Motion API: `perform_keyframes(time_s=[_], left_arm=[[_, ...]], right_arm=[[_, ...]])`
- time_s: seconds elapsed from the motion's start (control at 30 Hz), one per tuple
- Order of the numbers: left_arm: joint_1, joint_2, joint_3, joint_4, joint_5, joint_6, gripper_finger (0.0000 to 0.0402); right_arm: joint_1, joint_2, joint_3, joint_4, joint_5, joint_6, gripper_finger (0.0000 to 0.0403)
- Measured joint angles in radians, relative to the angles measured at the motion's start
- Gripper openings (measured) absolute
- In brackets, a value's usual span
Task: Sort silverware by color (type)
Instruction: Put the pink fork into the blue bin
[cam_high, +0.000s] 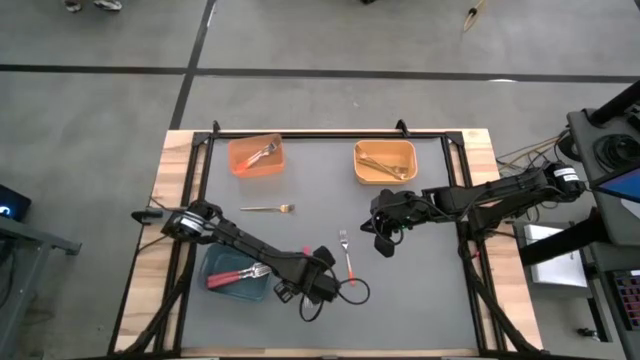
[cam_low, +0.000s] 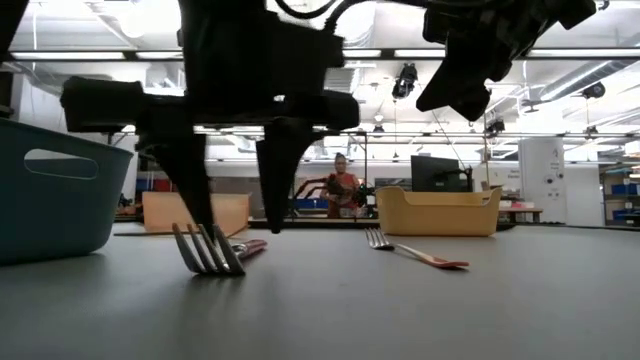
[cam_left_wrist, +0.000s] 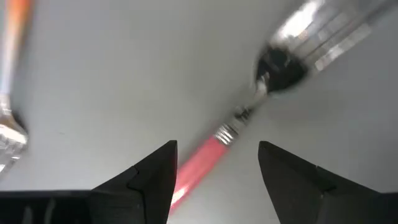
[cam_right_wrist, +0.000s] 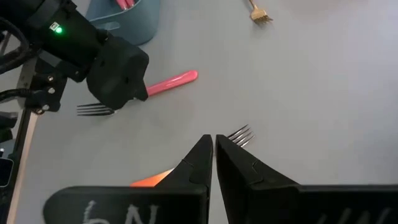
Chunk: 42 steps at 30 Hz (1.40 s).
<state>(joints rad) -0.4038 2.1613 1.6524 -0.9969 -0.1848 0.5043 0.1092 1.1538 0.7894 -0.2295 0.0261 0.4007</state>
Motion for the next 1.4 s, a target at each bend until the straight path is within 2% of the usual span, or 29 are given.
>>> perform_keyframes(time_s=[0.23,0.57,0.77,0.93,1.3,1.4], left_arm=[[0.009,0.0,0.0,-0.018,0.018,0.051,0.0206],[0.029,-0.004,-0.058,0.112,0.049,0.085,0.0206],[0.033,-0.006,-0.064,0.122,0.072,0.086,0.0199],[0.036,-0.006,-0.065,0.119,0.075,0.085,0.0156],[0.052,-0.005,-0.065,0.141,0.073,0.032,0.0019],[0.062,-0.005,-0.065,0.143,0.072,0.002,0.0013]], right_arm=[[0.0,0.0,0.0,-0.002,0.0,0.0,0.0013],[0.0,0.0,0.0,-0.002,0.0,-0.008,0.0013],[0.0,0.0,0.0,-0.001,0.0,-0.008,0.0013],[0.0,0.0,0.0,-0.001,0.0,-0.008,0.0013],[0.001,0.0,0.0,0.0,0.0,-0.008,0.0013],[0.003,0.0,0.0,0.0,0.0,-0.008,0.0013]])
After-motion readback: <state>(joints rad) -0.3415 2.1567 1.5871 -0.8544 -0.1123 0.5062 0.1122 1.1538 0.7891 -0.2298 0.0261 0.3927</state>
